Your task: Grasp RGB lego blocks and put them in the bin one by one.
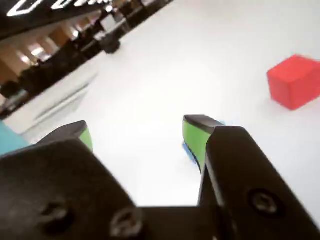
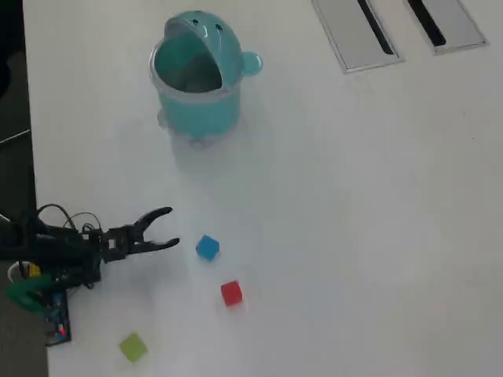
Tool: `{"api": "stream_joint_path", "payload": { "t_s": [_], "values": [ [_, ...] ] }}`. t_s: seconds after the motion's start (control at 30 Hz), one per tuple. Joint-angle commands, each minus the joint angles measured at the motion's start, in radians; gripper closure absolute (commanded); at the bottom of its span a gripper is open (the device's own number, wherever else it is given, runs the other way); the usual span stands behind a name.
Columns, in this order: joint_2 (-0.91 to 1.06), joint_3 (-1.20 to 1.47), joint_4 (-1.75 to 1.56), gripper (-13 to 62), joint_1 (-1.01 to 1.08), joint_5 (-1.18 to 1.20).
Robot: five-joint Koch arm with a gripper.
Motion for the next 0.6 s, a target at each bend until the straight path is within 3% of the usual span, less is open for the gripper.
{"api": "stream_joint_path", "payload": {
  "t_s": [0.0, 0.57],
  "values": [
    [0.057, -0.118, 0.072, 16.4, 0.025, -0.118],
    [0.015, -0.652, 0.764, 16.3, 0.109, -0.650]
  ]
}}
